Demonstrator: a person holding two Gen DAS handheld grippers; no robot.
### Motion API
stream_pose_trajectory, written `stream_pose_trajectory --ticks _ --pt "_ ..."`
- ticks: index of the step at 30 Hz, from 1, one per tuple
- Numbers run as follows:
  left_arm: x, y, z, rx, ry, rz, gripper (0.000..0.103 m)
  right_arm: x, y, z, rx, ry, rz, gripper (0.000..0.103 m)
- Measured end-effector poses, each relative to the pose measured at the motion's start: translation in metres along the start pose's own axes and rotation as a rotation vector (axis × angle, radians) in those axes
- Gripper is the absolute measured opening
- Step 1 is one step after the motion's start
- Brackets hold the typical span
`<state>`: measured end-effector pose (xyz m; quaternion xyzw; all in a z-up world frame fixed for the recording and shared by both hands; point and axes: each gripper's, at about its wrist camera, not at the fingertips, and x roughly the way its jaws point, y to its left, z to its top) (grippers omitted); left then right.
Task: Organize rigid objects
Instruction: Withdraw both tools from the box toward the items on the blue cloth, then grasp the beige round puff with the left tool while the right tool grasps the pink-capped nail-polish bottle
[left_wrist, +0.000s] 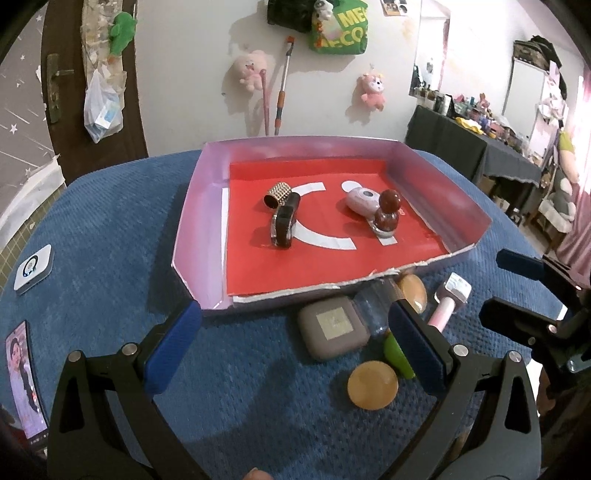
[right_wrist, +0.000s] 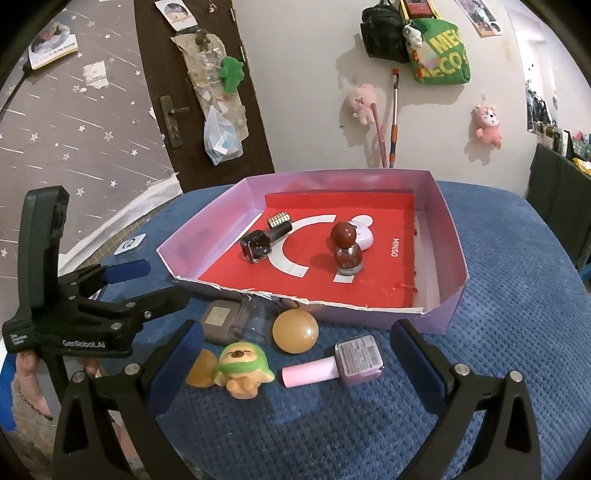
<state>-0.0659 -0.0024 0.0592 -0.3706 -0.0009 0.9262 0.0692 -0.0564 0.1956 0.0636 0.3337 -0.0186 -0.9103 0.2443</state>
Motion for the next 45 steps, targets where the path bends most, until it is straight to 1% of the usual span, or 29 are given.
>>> stream_pose_trajectory --ticks 5,18,24,30,34,38,45 --pt "0.000 -0.002 -0.004 0.009 0.010 0.006 0.103 -0.003 0.003 -0.002 -0.016 -0.007 -0.019 0.103" --pt "-0.004 -0.003 -0.007 0.011 0.010 -0.002 0.103 -0.005 0.006 -0.005 -0.028 -0.008 -0.032 0.103" --pt "-0.005 -0.004 -0.009 0.016 0.012 0.019 0.103 -0.005 0.006 -0.006 -0.032 -0.007 -0.036 0.103" --pt "-0.008 -0.002 -0.011 0.006 0.014 0.017 0.103 -0.005 0.007 -0.008 -0.029 -0.003 -0.034 0.103" --pt "-0.007 -0.002 -0.012 0.004 0.018 0.021 0.103 -0.005 0.007 -0.010 -0.031 0.001 -0.033 0.102" --pt "-0.006 0.000 -0.015 -0.012 0.026 0.007 0.103 -0.005 0.008 -0.011 -0.030 0.006 -0.032 0.101" --pt "-0.004 0.000 -0.022 -0.015 0.039 0.001 0.103 -0.001 0.008 -0.017 -0.029 0.029 -0.029 0.096"
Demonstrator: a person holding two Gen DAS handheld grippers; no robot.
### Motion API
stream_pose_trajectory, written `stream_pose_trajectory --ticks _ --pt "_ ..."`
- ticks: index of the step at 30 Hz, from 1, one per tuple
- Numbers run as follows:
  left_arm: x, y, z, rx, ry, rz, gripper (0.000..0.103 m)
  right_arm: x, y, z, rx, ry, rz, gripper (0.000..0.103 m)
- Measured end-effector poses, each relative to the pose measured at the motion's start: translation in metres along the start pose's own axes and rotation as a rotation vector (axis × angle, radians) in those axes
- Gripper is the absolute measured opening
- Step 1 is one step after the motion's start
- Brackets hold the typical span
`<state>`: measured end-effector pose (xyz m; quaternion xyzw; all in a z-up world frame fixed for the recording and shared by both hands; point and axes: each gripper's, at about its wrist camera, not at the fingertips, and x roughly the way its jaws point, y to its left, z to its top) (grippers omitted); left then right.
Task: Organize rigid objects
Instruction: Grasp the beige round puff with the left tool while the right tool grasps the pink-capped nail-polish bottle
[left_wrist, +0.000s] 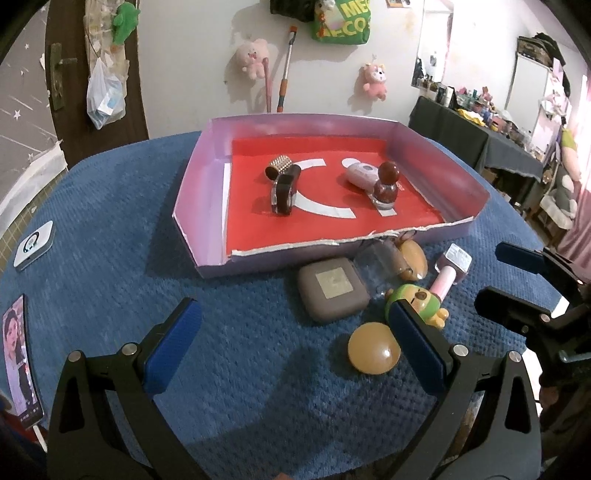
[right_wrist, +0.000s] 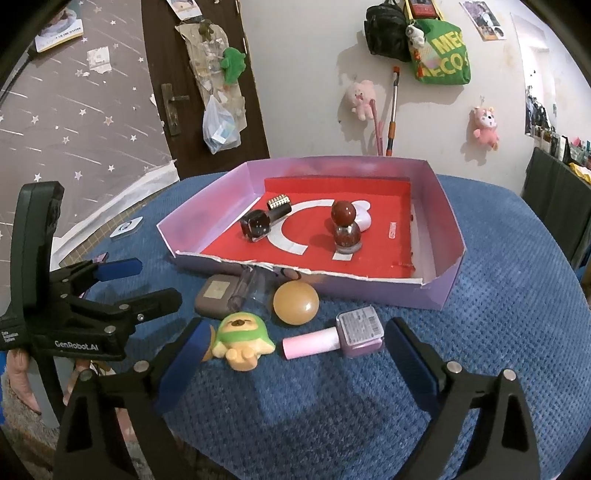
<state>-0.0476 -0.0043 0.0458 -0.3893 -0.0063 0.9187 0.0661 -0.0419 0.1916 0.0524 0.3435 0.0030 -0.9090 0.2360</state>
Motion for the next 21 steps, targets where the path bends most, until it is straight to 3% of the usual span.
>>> stream_pose_trajectory --ticks 10,21 --pt "0.006 -0.006 -0.013 0.015 0.027 -0.029 0.103 0.006 -0.002 -0.010 0.001 0.038 -0.011 0.088" --pt "0.017 -0.026 -0.025 0.050 0.073 -0.092 0.103 0.023 -0.016 -0.015 -0.010 0.076 -0.090 0.088"
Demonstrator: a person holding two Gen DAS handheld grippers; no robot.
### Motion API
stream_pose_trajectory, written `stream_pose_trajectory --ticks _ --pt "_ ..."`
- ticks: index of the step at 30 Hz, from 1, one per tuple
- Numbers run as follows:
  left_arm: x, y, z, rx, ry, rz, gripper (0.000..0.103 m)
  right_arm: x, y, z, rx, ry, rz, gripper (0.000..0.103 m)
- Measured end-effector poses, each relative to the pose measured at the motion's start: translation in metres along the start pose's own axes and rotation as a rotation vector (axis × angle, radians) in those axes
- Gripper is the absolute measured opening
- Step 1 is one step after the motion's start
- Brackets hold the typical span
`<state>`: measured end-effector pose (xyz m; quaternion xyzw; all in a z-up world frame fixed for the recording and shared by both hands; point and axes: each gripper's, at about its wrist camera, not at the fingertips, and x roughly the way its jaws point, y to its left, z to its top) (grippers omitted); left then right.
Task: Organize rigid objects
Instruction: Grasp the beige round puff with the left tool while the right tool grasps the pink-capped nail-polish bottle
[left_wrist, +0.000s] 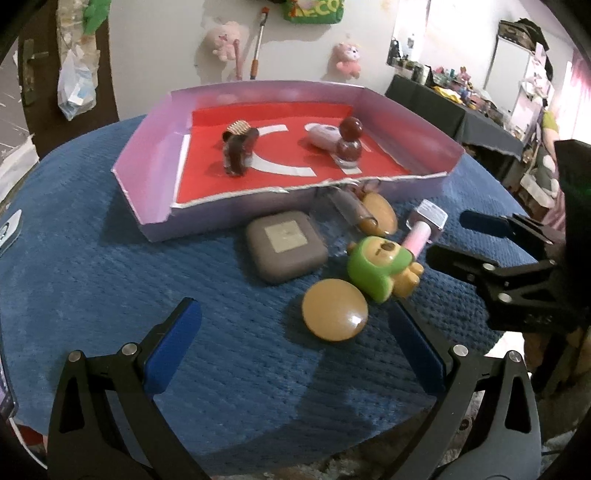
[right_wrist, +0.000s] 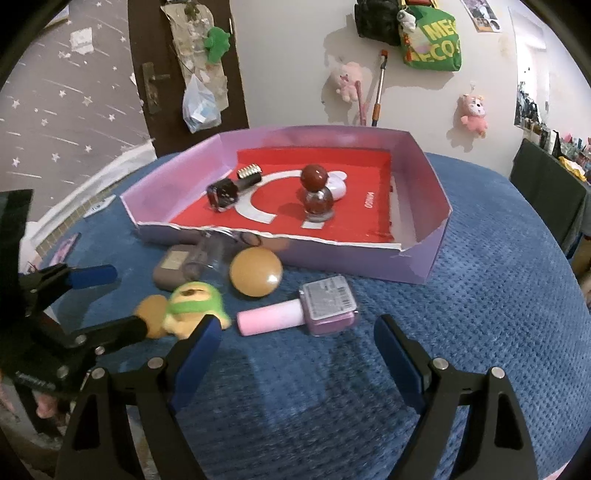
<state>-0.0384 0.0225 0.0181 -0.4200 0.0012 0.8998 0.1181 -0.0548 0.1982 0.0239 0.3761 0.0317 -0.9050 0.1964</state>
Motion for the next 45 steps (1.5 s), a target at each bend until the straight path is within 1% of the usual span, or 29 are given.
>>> stream_pose_trajectory --ticks 5,11,16,19,20,21,23,24,25,26,28,37,45 --pt "0.008 -0.005 -0.003 0.003 0.021 -0.006 0.103 0.012 -0.003 0.000 -0.035 0.024 -0.015 0.088" --pt "0.015 -0.009 -0.003 0.008 0.031 -0.001 0.103 0.021 0.001 0.003 -0.099 0.025 -0.029 0.093" --pt "0.015 -0.009 -0.003 0.004 0.018 0.008 0.101 0.029 -0.001 0.008 -0.105 0.035 -0.006 0.093" --pt "0.015 -0.011 -0.004 0.014 0.004 0.020 0.091 0.032 0.000 0.009 -0.112 0.042 -0.006 0.093" --pt "0.014 -0.012 -0.004 0.020 0.000 0.022 0.085 0.032 0.000 0.009 -0.114 0.043 -0.005 0.093" --pt "0.014 -0.013 -0.004 0.029 -0.003 0.026 0.081 0.032 0.001 0.009 -0.116 0.044 0.000 0.091" --pt "0.013 -0.015 -0.004 0.044 -0.007 0.040 0.072 0.034 0.002 0.008 -0.123 0.056 0.015 0.082" --pt "0.012 -0.016 -0.005 0.051 -0.010 0.031 0.068 0.036 0.004 0.006 -0.131 0.064 0.012 0.081" --pt "0.012 -0.016 -0.005 0.051 -0.011 0.025 0.059 0.035 0.005 0.006 -0.140 0.056 0.003 0.081" --pt "0.010 -0.016 -0.005 0.052 -0.017 0.024 0.048 0.035 0.007 0.005 -0.146 0.056 -0.002 0.081" --pt "0.009 -0.015 -0.004 0.047 -0.017 0.005 0.036 0.034 0.007 0.005 -0.141 0.052 -0.003 0.081" --pt "0.000 -0.013 -0.003 0.044 -0.047 -0.004 0.036 0.021 0.006 0.004 -0.091 0.029 0.018 0.080" --pt "-0.010 -0.007 0.003 0.035 -0.082 0.006 0.036 -0.003 0.006 0.010 -0.051 -0.023 0.051 0.080"
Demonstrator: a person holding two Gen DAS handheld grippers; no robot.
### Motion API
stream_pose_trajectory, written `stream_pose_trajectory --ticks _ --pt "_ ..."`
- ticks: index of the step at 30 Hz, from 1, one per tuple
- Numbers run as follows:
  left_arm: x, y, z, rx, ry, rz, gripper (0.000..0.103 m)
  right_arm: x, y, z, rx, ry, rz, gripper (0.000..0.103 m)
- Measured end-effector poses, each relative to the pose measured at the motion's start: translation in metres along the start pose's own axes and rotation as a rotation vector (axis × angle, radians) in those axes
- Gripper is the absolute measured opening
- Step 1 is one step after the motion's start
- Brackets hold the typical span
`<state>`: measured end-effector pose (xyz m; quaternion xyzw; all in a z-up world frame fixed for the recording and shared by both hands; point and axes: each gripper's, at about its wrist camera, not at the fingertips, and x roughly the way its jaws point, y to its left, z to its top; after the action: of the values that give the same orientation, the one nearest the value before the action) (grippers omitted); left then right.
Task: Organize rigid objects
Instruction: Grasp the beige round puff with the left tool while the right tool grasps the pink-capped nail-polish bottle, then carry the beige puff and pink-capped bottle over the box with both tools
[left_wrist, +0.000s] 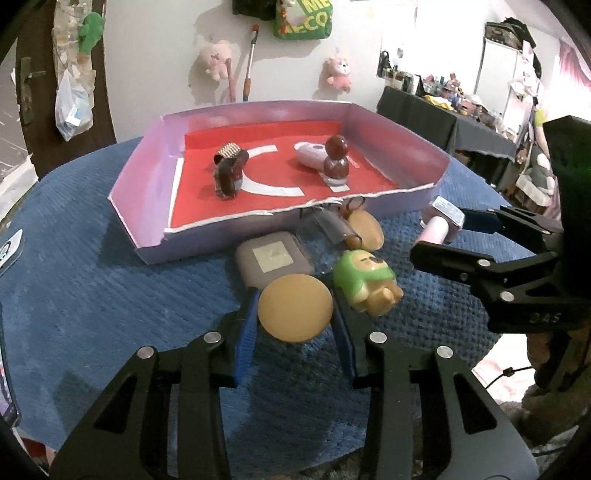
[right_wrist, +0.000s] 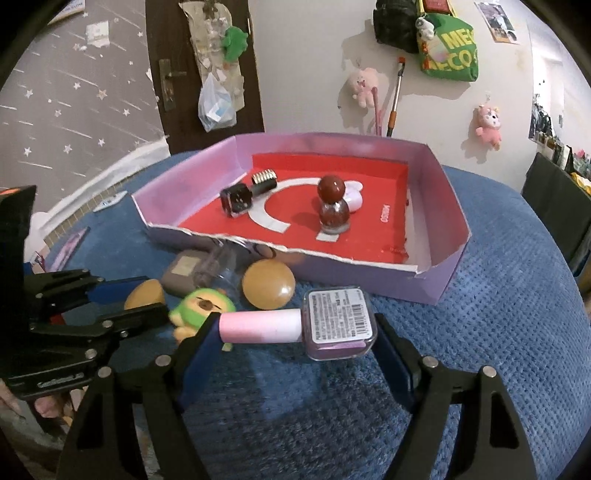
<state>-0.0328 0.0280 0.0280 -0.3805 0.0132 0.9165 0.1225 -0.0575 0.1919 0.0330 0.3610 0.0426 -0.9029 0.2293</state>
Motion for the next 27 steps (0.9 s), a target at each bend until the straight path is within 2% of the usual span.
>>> stream_pose_trajectory --ticks 11,27 --pt "-0.005 0.007 0.009 -0.005 -0.024 0.009 0.036 -0.008 0.009 0.008 -0.007 -0.022 0.028 0.080" --pt "-0.009 0.017 0.044 -0.003 -0.076 -0.035 0.036 -0.015 0.011 0.033 -0.012 -0.060 0.087 0.080"
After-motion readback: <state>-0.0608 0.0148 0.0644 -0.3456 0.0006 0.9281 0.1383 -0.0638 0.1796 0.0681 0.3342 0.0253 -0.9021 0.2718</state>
